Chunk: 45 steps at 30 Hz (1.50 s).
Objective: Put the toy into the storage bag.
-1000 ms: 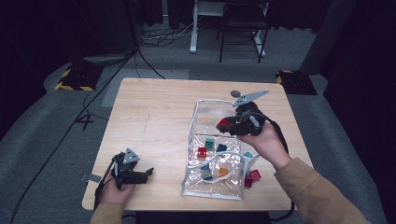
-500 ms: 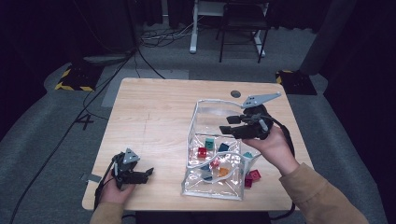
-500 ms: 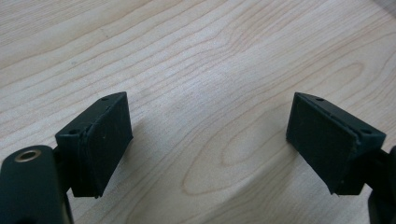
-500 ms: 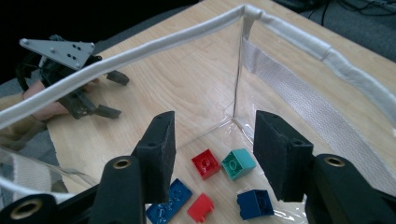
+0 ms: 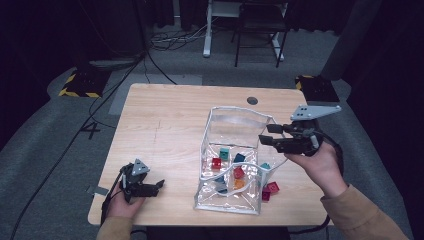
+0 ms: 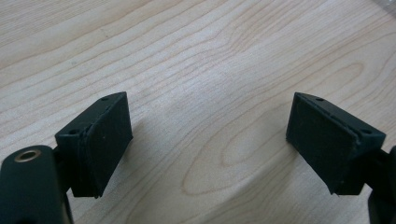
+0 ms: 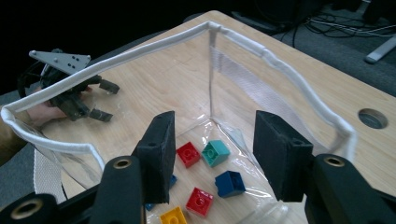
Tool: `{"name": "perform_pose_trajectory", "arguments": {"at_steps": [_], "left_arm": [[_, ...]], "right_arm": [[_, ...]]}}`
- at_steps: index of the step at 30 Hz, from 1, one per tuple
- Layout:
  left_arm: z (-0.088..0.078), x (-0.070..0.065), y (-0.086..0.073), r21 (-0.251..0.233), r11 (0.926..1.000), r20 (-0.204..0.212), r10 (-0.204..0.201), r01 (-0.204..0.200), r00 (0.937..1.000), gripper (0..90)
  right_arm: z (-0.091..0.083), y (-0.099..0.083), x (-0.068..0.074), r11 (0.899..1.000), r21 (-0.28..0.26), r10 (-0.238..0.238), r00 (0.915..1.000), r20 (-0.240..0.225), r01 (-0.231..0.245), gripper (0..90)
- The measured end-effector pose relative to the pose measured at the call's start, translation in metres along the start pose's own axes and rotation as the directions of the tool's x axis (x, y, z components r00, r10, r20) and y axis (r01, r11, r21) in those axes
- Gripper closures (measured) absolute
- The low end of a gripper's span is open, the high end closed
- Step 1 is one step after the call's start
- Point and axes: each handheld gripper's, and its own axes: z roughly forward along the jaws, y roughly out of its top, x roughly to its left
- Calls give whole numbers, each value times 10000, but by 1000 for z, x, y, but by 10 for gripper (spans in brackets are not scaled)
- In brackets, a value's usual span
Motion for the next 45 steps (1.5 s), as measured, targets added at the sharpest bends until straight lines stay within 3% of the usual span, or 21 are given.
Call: {"name": "perform_pose_trajectory", "arguments": {"at_steps": [12, 25, 34, 45], "left_arm": [[0, 1, 0, -11, 10000, -21, 3, -3, 10000, 145], [1, 1, 1, 0, 10000, -61, -38, 38, 10000, 146], [1, 1, 1, 9, 10000, -68, -50, 50, 10000, 146], [1, 1, 1, 10, 10000, -74, -47, 47, 10000, 146]], "right_arm": [[-39, -21, -24, 9974, -352, 651, 9938, 896, -621, 487], [-69, -43, -48, 9900, -622, 1360, 9745, 1783, -1267, 484], [-54, -69, -60, 9874, -277, 1580, 9574, 2417, -1559, 482], [-19, -108, -72, 9767, 199, 2012, 9446, 2593, -2135, 483]]}}
